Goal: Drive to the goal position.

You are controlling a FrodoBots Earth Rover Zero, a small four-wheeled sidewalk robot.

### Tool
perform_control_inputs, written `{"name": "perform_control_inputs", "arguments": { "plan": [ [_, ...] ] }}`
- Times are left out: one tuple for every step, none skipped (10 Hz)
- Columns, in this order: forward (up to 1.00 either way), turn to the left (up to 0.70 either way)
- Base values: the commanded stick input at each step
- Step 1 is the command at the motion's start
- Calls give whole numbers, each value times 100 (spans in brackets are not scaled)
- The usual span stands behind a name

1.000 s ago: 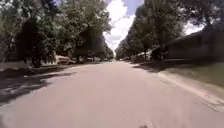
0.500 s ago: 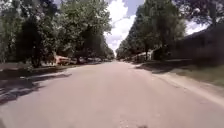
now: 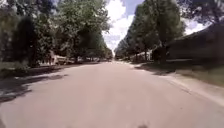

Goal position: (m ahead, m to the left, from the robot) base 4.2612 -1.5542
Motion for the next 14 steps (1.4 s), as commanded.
{"name": "perform_control_inputs", "arguments": {
  "plan": [
    [70, 0],
    [70, 0],
    [70, 0],
    [70, 0],
    [70, 0],
    [70, 0],
    [70, 0],
    [70, 0],
    [70, 0],
    [70, 0],
    [70, 0],
    [70, 0],
    [70, 0],
    [70, 0]
  ]
}}
